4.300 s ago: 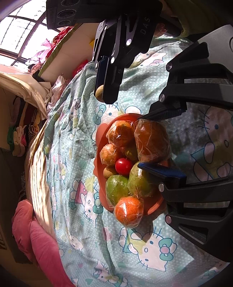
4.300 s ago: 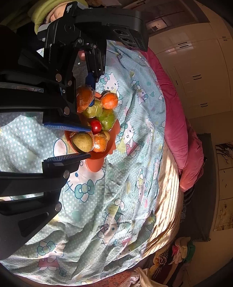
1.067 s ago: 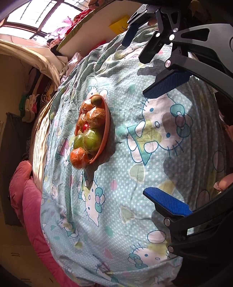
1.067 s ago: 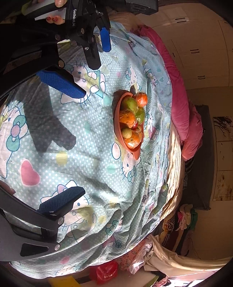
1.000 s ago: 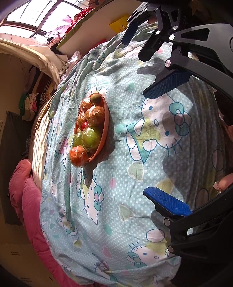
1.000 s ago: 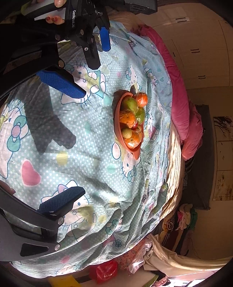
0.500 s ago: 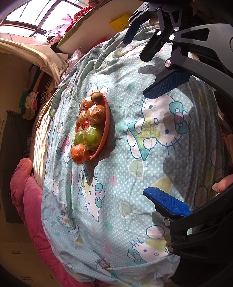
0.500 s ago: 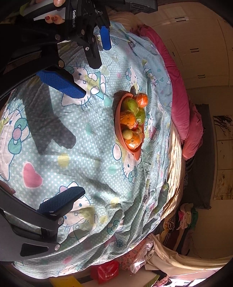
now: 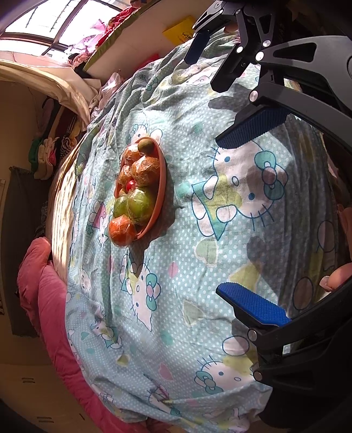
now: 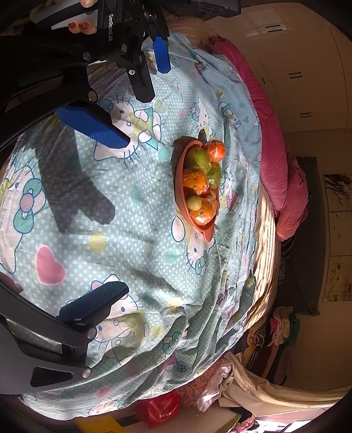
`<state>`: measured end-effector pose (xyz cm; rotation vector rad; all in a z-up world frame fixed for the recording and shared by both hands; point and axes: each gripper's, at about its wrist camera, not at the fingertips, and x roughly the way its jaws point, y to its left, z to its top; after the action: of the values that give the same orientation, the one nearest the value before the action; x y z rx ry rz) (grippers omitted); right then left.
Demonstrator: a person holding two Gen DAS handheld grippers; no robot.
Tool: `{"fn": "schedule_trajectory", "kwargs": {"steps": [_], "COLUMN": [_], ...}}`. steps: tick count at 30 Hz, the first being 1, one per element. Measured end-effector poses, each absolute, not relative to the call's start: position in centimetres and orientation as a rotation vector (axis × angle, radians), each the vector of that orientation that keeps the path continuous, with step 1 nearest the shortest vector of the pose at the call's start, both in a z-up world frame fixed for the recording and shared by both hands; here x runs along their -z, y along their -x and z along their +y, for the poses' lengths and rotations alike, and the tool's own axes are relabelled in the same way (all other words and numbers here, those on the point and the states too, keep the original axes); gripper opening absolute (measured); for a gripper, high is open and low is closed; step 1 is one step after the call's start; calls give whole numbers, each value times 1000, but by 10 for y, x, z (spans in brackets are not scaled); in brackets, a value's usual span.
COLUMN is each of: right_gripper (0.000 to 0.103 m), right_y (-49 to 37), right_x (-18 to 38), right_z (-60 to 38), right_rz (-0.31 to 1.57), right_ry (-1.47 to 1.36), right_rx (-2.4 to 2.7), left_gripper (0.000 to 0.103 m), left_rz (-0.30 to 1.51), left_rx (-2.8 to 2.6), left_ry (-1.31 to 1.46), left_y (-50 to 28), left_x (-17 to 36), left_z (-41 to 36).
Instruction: Organize fruits
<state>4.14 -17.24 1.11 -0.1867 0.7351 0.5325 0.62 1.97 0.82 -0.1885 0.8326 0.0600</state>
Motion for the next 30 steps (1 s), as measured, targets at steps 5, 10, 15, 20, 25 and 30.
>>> {"fn": "schedule_trajectory", "kwargs": {"steps": [5, 10, 15, 20, 25, 30], "right_gripper": [98, 98, 98, 98, 98, 98], "right_y": [-41, -41, -42, -42, -42, -42], "right_x": [-11, -11, -11, -10, -10, -10], "right_z": [-172, -172, -173, -173, -172, -172], "right_rz": [736, 735, 737, 736, 737, 738], "right_ry": [187, 186, 184, 186, 185, 184], "right_rx": [-532, -534, -535, -534, -535, -535], "left_gripper": [93, 93, 93, 93, 93, 93], "left_rz": [832, 830, 827, 831, 828, 830], "left_rx": [-59, -61, -59, -60, -60, -64], "left_ry": [185, 183, 181, 181, 182, 179], "left_y": [-7, -6, -5, -6, -6, -6], "left_x": [-8, -9, -11, -10, -10, -10], "left_z": [20, 20, 19, 19, 20, 20]}}
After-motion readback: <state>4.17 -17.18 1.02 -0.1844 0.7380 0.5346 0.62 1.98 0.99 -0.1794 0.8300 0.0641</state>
